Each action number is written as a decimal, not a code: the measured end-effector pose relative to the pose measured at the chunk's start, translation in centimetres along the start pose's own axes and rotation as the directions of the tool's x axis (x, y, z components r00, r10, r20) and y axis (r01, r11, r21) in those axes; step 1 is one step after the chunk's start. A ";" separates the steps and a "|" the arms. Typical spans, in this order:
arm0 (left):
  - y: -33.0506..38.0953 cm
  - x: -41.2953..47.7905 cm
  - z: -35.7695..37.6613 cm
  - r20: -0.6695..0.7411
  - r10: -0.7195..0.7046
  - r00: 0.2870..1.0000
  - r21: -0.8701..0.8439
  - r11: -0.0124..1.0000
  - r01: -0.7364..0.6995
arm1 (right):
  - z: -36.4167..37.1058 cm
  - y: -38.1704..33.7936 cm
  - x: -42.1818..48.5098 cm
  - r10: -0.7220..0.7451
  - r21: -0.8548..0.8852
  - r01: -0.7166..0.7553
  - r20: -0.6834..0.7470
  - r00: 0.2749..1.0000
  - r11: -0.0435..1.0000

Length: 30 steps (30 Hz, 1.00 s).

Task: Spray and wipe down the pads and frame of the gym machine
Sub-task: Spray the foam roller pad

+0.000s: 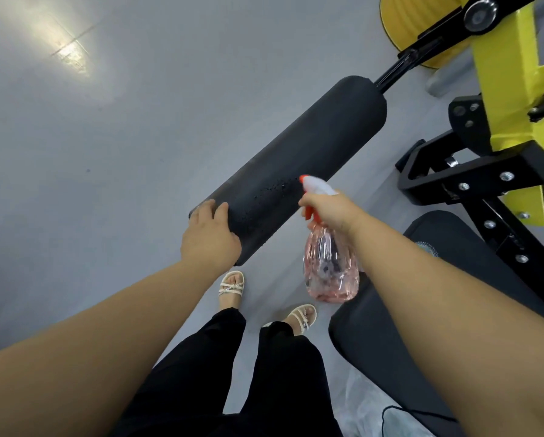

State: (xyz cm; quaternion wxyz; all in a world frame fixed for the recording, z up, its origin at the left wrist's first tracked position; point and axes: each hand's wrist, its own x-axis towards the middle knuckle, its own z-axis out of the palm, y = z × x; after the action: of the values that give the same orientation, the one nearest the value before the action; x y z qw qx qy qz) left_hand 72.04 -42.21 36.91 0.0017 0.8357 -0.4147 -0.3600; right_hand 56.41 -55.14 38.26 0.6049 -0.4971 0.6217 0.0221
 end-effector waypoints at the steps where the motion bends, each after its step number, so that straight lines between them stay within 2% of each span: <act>1: 0.6 0.8 -0.2 0.020 0.026 0.999 0.013 1.000 -0.027 | -1.0 -0.4 0.7 0.009 0.041 -0.006 -0.069 0.998 0.999; 5: 2.0 3.7 -0.5 0.105 0.104 0.989 0.066 0.992 -0.111 | -4.6 -2.3 2.6 0.003 0.141 0.036 -0.270 0.963 0.989; 8: 2.1 4.1 -0.5 0.172 0.080 0.982 0.089 0.991 -0.096 | -6.4 -3.8 3.2 -0.019 0.154 0.073 -0.326 0.945 0.985; 12: 2.2 2.7 -0.1 0.163 0.101 0.981 0.173 0.977 -0.129 | -7.5 -4.6 3.5 0.025 0.248 0.068 -0.355 0.935 0.966; 15: 2.7 1.7 0.1 0.144 0.136 0.980 0.185 0.969 -0.162 | -6.8 -4.4 3.3 -0.005 0.240 0.085 -0.315 0.949 0.967; 18: 2.8 1.2 0.1 0.097 0.177 0.979 0.065 0.981 -0.184 | -4.7 -4.0 2.7 0.027 0.196 0.014 -0.202 0.979 0.980; 20: 2.4 1.4 -0.3 0.006 0.161 0.987 -0.021 0.987 -0.161 | -3.0 -3.8 2.1 0.008 0.096 0.001 -0.084 0.996 0.995; 22: 1.6 2.0 -0.8 -0.043 0.111 0.993 -0.020 0.993 -0.112 | -1.3 -3.5 1.5 -0.012 0.042 0.014 -0.047 0.999 0.999; 25: 0.3 2.6 -1.0 0.086 0.032 0.996 0.053 0.998 -0.037 | 0.3 -2.8 0.3 -0.008 0.034 0.008 -0.018 1.000 0.999; 28: 0.0 1.9 -0.5 0.155 0.055 0.986 0.124 0.990 -0.075 | 0.2 -1.8 -0.1 0.009 -0.036 -0.009 -0.004 1.000 0.999; 30: 0.1 1.1 -0.2 0.157 0.068 0.985 0.162 0.982 -0.094 | -0.6 -1.5 0.2 0.013 -0.068 -0.018 -0.069 0.998 0.998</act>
State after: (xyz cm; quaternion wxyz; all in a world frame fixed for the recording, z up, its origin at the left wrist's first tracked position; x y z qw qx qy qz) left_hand 72.53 -43.09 36.43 -0.0857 0.7855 -0.4764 -0.3856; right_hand 56.96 -56.39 39.11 0.5656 -0.5131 0.6449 0.0311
